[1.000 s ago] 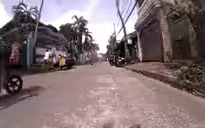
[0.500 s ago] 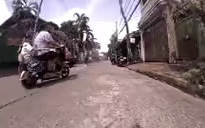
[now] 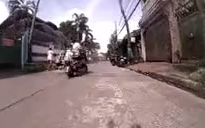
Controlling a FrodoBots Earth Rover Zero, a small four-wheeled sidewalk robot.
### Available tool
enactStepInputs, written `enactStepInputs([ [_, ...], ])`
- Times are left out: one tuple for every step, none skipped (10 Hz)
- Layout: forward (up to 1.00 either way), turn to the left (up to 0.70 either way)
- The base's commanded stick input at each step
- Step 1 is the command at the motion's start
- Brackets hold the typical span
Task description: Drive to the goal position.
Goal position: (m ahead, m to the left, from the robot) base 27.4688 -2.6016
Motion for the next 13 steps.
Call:
enactStepInputs([
  [0.70,0.00],
  [0.70,0.00],
  [0.70,0.00],
  [0.70,0.00],
  [0.70,0.00],
  [0.70,0.00],
  [0.70,0.00],
  [0.70,0.00],
  [0.70,0.00],
  [0.70,0.00],
  [0.70,0.00],
  [0.70,0.00],
  [0.70,0.00],
])
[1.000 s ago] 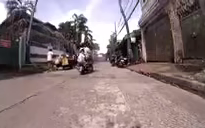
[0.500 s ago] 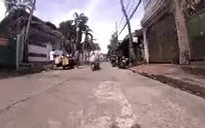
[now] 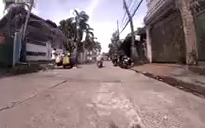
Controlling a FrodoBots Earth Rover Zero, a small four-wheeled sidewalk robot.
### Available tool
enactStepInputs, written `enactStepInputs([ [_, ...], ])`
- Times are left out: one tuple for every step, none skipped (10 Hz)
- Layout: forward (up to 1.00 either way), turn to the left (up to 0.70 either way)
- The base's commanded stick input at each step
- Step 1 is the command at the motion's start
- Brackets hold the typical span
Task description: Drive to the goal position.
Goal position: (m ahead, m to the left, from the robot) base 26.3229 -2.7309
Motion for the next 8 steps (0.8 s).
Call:
enactStepInputs([
  [0.70,0.00],
  [0.70,0.00],
  [0.70,0.00],
  [0.70,0.00],
  [0.70,0.00],
  [0.70,0.00],
  [0.70,0.00],
  [0.70,0.00],
])
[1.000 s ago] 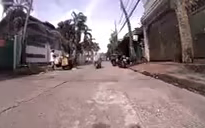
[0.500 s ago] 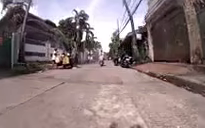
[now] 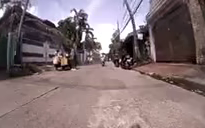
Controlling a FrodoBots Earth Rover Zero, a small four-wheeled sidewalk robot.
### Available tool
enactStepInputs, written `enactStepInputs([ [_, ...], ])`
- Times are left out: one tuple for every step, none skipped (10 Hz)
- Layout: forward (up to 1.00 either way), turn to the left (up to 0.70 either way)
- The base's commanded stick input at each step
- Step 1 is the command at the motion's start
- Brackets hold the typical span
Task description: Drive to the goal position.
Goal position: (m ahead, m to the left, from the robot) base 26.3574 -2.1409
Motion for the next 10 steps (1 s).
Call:
enactStepInputs([
  [0.70,0.00],
  [0.70,0.00],
  [0.70,0.00],
  [0.70,0.00],
  [0.70,0.00],
  [0.70,0.00],
  [0.70,0.00],
  [0.70,0.00],
  [0.70,0.00],
  [0.70,0.00],
])
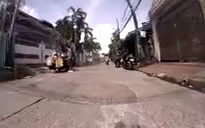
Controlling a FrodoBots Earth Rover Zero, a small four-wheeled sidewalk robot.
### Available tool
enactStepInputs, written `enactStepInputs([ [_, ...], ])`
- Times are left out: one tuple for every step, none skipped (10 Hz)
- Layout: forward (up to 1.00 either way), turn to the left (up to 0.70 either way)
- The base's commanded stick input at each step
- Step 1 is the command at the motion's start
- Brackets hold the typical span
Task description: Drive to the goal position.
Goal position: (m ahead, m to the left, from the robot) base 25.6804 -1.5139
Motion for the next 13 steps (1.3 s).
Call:
enactStepInputs([
  [0.70,0.00],
  [0.70,0.00],
  [0.70,0.00],
  [0.70,0.00],
  [0.70,0.00],
  [0.70,0.00],
  [0.70,0.00],
  [0.70,0.00],
  [0.70,0.00],
  [0.70,0.00],
  [0.70,0.00],
  [0.70,0.00],
  [0.70,0.00],
])
